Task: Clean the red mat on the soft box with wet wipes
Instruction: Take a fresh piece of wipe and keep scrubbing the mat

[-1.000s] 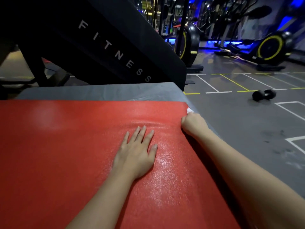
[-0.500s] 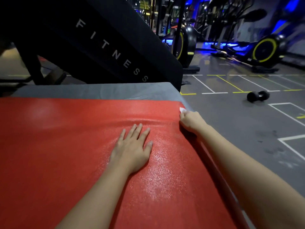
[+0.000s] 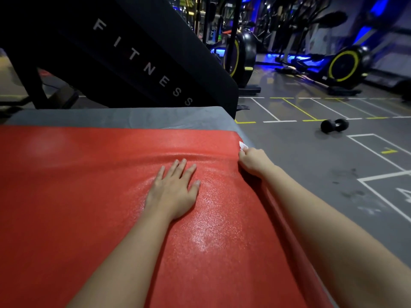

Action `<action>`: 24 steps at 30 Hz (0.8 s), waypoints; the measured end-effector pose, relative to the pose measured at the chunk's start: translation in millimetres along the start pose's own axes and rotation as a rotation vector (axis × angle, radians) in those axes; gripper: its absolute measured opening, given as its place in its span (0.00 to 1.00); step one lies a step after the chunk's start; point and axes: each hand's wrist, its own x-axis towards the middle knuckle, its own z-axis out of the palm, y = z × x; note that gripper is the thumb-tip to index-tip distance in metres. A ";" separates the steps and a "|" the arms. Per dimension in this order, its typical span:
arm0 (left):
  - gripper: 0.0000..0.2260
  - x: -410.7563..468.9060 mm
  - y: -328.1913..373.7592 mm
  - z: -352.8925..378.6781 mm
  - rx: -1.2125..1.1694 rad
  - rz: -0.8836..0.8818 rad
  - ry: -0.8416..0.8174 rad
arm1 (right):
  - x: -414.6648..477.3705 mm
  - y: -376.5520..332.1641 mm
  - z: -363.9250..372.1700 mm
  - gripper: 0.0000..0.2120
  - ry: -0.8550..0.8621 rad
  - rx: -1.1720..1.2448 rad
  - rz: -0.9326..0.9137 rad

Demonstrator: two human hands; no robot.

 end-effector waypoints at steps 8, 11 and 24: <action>0.28 -3.4 2.5 -2.8 0.004 0.000 -0.014 | -65.1 28.3 -3.2 0.22 -0.110 -0.098 -0.059; 0.28 -3.1 1.4 -3.5 -0.003 0.001 -0.013 | -42.8 18.5 -4.8 0.23 -0.112 -0.057 -0.083; 0.26 -33.6 16.5 -19.3 0.030 -0.006 0.020 | -161.3 28.1 -25.9 0.19 -0.175 -0.009 0.023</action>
